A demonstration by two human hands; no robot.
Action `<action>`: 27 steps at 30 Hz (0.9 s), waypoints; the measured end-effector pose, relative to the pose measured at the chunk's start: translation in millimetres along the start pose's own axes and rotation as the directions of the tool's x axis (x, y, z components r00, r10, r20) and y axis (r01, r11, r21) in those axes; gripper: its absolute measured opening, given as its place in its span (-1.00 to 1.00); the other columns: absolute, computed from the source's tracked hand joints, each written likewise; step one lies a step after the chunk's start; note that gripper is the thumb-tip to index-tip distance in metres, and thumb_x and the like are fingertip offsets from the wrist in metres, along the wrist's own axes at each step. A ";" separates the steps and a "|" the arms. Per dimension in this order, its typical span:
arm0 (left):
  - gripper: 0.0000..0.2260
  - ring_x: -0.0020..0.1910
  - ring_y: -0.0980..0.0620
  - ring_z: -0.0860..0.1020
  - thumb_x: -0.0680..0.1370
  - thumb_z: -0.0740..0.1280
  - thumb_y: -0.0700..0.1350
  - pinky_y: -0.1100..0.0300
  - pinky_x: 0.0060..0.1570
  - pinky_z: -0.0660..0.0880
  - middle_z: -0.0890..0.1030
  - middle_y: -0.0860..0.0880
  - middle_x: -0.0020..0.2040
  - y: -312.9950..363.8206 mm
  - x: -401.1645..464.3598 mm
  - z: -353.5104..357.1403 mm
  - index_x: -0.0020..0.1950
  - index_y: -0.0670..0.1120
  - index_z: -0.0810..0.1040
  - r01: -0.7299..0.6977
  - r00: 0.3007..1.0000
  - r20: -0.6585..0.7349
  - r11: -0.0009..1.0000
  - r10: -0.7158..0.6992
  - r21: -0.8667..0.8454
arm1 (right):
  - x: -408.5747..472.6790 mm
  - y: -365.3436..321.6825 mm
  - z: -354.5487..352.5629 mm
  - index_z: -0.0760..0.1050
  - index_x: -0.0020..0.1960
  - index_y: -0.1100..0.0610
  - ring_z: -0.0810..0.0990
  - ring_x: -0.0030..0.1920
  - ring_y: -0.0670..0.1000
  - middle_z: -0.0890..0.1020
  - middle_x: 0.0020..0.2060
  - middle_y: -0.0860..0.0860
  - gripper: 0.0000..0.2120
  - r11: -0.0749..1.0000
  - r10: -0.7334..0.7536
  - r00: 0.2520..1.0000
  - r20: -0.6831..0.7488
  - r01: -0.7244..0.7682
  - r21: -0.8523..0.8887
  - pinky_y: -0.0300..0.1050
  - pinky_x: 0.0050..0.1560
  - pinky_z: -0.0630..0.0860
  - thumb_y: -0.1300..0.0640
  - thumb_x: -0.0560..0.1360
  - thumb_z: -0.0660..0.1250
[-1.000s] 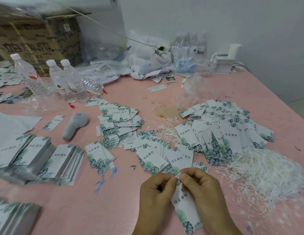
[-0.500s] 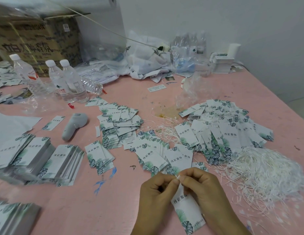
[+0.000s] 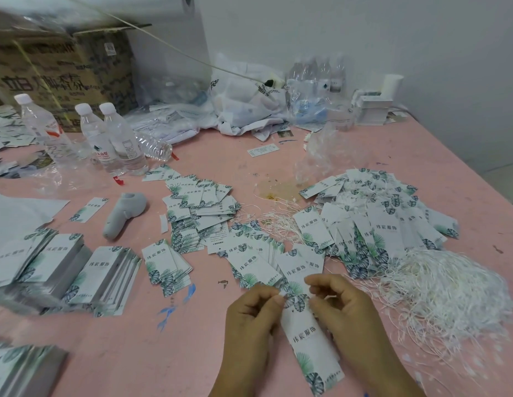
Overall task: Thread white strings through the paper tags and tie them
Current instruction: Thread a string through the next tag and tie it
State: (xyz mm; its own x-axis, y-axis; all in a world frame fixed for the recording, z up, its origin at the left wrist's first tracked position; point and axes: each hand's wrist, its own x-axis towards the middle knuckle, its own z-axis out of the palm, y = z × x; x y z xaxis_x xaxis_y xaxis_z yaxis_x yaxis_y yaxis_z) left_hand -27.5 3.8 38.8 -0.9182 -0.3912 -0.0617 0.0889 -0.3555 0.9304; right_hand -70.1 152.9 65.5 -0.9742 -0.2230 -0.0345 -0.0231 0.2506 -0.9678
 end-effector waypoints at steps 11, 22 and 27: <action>-0.67 -0.41 0.07 0.47 0.13 0.70 -0.14 0.25 -0.49 0.44 0.57 -0.07 -0.27 11.9 14.2 -14.1 -0.27 -0.11 0.62 0.196 0.981 0.132 0.675 -0.145 -0.711 | -1.2 3.8 3.7 0.61 0.04 -0.09 0.69 -0.10 -0.04 0.72 -0.08 -0.06 -0.80 0.997 0.075 0.937 0.342 -0.060 -0.053 -0.13 -0.02 0.60 0.12 0.44 0.44; -0.77 -0.42 0.04 0.45 0.30 0.48 0.03 0.27 -0.43 0.37 0.57 -0.11 -0.34 -5.8 0.6 -0.7 -0.23 -0.13 0.68 -0.068 0.997 0.056 0.991 0.062 0.117 | 3.1 3.0 8.5 0.59 0.11 0.29 0.68 -0.12 0.18 0.66 -0.04 0.32 -0.63 0.655 0.038 0.946 0.322 -0.267 0.707 0.03 -0.18 0.63 0.31 0.30 0.48; -0.92 -0.37 0.13 0.45 0.43 0.42 0.01 0.29 -0.35 0.36 0.55 0.05 -0.26 -7.5 -3.4 1.1 -0.19 0.08 0.71 -0.358 0.934 0.146 0.861 0.327 0.361 | 3.8 -1.4 10.5 0.55 0.10 0.37 0.66 -0.24 0.21 0.64 -0.10 0.38 -0.69 0.595 0.134 0.955 0.264 -0.291 0.749 0.04 -0.32 0.63 0.38 0.37 0.31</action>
State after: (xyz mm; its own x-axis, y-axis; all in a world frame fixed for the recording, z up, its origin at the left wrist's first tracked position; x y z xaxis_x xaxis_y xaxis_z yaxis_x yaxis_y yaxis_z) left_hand -25.5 8.7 32.4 -0.8846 -0.3575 0.2994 0.2661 0.1402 0.9537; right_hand -71.4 141.8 64.1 -0.8743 -0.4286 -0.2281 0.4375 -0.4919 -0.7527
